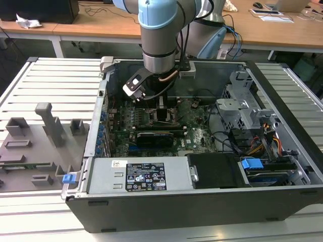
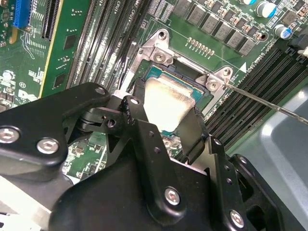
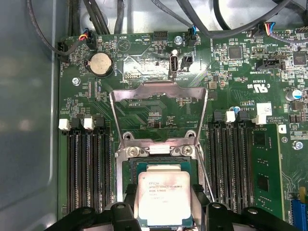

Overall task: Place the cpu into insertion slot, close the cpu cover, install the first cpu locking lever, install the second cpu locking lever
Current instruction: 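Place the cpu into insertion slot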

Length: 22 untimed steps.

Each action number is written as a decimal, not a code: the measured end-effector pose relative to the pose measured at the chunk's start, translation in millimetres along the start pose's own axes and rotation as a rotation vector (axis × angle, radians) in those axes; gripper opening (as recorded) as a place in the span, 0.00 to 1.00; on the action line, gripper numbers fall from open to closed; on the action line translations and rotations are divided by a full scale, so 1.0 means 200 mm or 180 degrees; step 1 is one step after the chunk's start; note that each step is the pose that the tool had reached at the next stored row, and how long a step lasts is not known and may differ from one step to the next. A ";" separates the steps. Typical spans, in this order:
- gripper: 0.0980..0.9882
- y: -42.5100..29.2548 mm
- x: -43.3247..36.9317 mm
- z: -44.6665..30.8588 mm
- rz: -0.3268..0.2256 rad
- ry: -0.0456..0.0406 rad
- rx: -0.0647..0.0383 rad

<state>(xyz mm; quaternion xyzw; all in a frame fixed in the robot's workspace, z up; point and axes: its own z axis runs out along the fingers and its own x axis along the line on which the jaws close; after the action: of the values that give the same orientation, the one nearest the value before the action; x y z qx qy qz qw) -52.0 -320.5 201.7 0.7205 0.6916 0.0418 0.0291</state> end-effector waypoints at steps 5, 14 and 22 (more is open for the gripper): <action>0.63 0.000 0.000 0.000 0.0000 -0.0001 0.0000; 0.47 0.001 0.001 -0.007 -0.0001 0.0000 -0.0001; 0.47 -0.003 -0.001 -0.017 -0.0178 0.0014 0.0003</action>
<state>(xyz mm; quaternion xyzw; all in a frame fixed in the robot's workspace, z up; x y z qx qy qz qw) -53.0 -320.7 204.9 0.7008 0.7115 0.0422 0.0284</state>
